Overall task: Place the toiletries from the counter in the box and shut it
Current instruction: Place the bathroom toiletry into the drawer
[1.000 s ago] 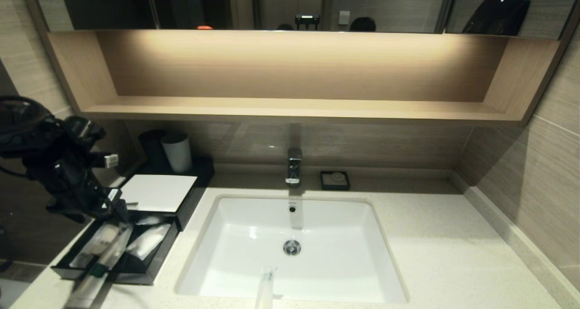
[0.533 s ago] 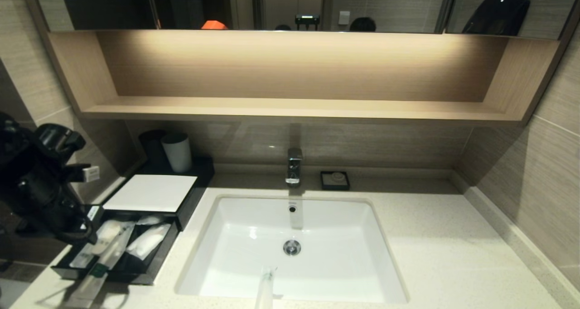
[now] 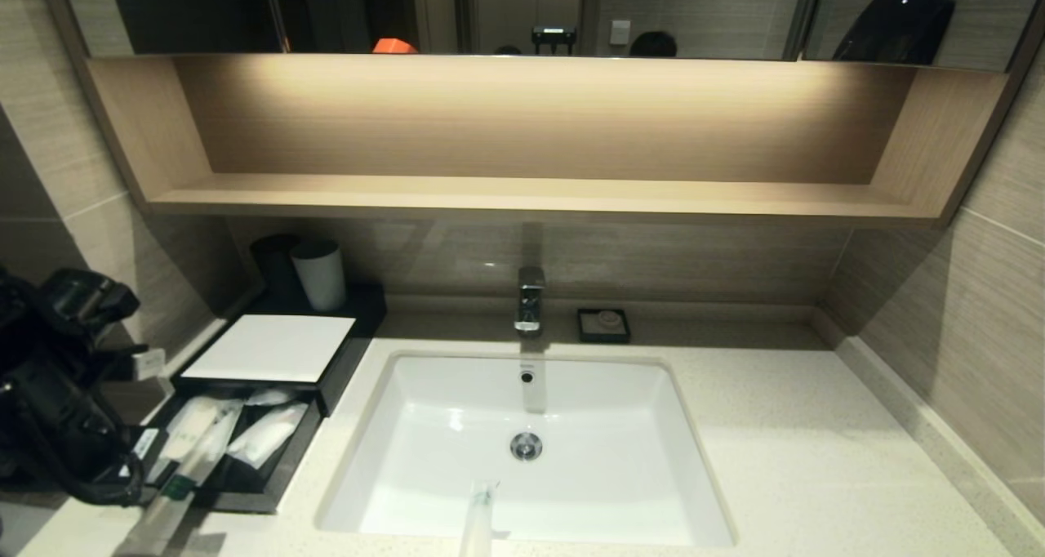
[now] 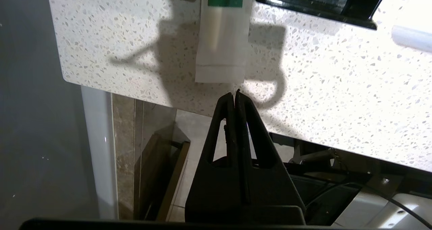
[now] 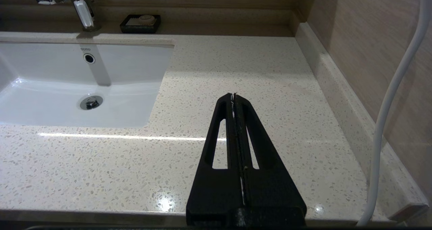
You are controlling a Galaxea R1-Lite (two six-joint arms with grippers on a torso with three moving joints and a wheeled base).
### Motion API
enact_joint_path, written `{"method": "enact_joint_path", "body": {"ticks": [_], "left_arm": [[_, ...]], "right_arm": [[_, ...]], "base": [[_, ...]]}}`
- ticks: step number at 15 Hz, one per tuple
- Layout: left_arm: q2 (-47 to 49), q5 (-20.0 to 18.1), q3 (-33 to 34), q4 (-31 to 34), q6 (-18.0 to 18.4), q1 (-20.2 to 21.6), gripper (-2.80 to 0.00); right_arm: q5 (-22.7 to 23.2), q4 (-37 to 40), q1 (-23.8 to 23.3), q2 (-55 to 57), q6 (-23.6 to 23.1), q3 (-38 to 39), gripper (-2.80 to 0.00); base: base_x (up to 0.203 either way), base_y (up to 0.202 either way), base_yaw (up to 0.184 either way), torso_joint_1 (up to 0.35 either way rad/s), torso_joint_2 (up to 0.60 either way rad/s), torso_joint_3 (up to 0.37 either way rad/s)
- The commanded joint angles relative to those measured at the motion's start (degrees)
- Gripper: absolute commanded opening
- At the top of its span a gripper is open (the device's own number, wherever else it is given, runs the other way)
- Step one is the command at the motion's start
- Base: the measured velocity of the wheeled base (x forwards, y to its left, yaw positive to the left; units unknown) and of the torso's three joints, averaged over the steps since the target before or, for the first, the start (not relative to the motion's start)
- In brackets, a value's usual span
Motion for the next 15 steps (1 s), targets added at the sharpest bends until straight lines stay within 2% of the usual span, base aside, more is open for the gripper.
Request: {"method": "enact_joint_path", "body": {"ticks": [1, 8, 15], "left_arm": [[-0.23, 0.21, 2.53, 0.16, 0.04, 0.09, -2.80], [0.09, 0.48, 8.30, -0.55, 0.04, 0.62, -2.80], [2.07, 0.57, 13.82, -6.50, -0.04, 0.98, -2.80]], "right_arm": [[0.00, 0.00, 0.00, -0.01, -0.03, 0.01, -2.80], [0.00, 0.00, 0.00, -0.01, -0.03, 0.01, -2.80], [0.07, 0.00, 0.00, 0.00, 0.00, 0.01, -2.80]], "base": [[0.000, 0.000, 0.000, 0.000, 0.00, 0.000], [0.000, 0.000, 0.000, 0.000, 0.00, 0.000], [0.000, 0.000, 0.000, 0.000, 0.00, 0.000]]}}
